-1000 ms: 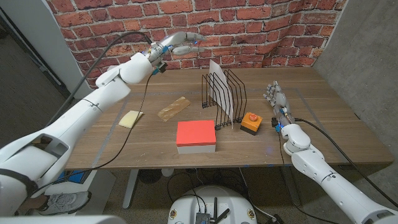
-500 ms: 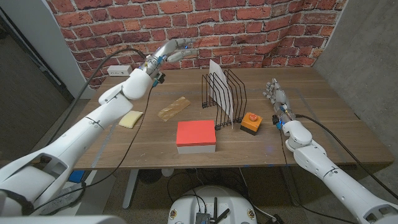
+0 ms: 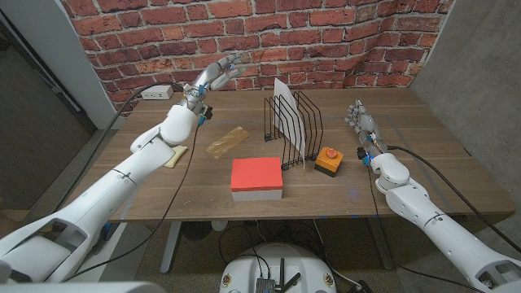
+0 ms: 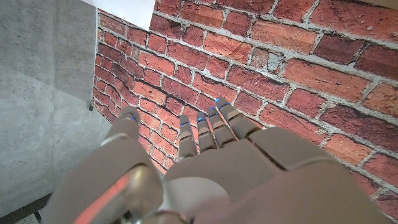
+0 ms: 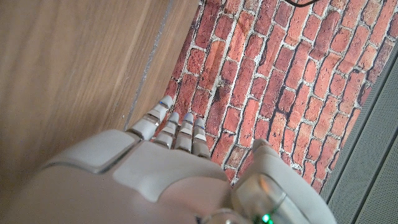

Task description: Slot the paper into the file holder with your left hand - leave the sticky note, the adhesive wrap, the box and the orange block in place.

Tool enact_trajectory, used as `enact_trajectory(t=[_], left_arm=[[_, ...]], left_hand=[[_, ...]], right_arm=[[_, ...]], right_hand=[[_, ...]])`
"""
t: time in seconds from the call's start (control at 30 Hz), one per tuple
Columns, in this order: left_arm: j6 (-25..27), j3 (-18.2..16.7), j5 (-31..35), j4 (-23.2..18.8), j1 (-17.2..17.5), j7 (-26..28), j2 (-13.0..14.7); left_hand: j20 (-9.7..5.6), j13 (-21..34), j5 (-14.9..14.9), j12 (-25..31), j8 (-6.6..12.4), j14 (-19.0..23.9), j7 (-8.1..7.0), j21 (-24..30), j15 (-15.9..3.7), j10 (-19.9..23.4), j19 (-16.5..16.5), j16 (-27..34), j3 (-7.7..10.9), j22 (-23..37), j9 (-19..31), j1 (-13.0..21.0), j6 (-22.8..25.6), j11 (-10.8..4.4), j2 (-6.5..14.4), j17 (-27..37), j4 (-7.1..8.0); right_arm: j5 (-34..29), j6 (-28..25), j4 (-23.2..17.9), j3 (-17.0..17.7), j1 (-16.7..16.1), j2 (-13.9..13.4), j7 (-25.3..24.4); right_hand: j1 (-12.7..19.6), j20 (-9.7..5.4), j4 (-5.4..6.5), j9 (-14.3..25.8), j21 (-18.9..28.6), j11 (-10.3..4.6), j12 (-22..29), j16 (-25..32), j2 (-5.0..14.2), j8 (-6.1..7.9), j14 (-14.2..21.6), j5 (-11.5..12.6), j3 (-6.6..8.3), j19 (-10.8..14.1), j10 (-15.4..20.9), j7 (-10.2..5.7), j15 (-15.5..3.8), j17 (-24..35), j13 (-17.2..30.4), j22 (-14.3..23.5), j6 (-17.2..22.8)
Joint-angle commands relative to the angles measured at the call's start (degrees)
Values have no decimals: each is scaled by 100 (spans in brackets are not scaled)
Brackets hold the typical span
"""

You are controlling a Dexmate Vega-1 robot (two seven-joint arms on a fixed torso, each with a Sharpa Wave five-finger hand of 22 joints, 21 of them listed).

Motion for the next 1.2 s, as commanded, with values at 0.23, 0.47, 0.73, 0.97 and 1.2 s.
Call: enact_trajectory(t=[0.23,0.47,0.73,0.97,1.2], left_arm=[[61,-248,-948,16,677,607,-142],[130,-306,-1322,66,858,625,-226],[-33,-324,-1637,243,946,559,-279],[-253,-344,-1874,474,1018,604,-416],[-511,-316,-1903,715,1035,714,-544]], left_hand=[[-370,-2,40,5,11,-298,65,0,105,-294,-351,29,-39,1,9,-477,-369,43,156,39,249],[-370,-2,55,3,8,-445,119,-8,117,-441,-534,19,-53,3,5,-650,-540,43,205,35,327],[-377,-5,70,1,2,-576,105,-13,126,-611,-755,28,-42,2,-1,-771,-725,12,233,28,361],[-376,-6,72,1,14,-661,105,-2,136,-736,-857,20,-35,1,-3,-839,-831,9,222,22,362],[-371,-7,75,31,48,-640,103,52,111,-727,-774,48,-29,1,-4,-883,-803,-10,217,21,363]], right_arm=[[47,18,282,-140,343,-2,352],[134,-31,236,-140,332,-59,486],[177,-81,174,-132,301,-120,539],[214,-162,97,-124,268,-171,556],[306,-97,195,-121,263,-94,619]], right_hand=[[-36,-233,8,9,-38,-46,-12,-63,142,-19,-149,-16,-6,-269,-43,-82,-189,-22,6,9,-31],[-104,-198,54,7,-45,-72,-30,-95,118,-38,-258,-12,-38,-449,-125,-117,-154,-35,1,10,-123],[-174,-133,103,5,-41,-43,-32,-109,78,-44,-340,-6,-82,-619,-178,-108,-81,-52,-3,12,-199],[-216,-135,147,4,-36,-53,-31,-110,90,-41,-380,4,-100,-710,-202,-111,-105,-59,-5,13,-232],[-241,-123,172,4,-15,-40,-33,-97,77,-43,-367,10,-119,-720,-229,-84,-65,-67,-6,14,-264]])
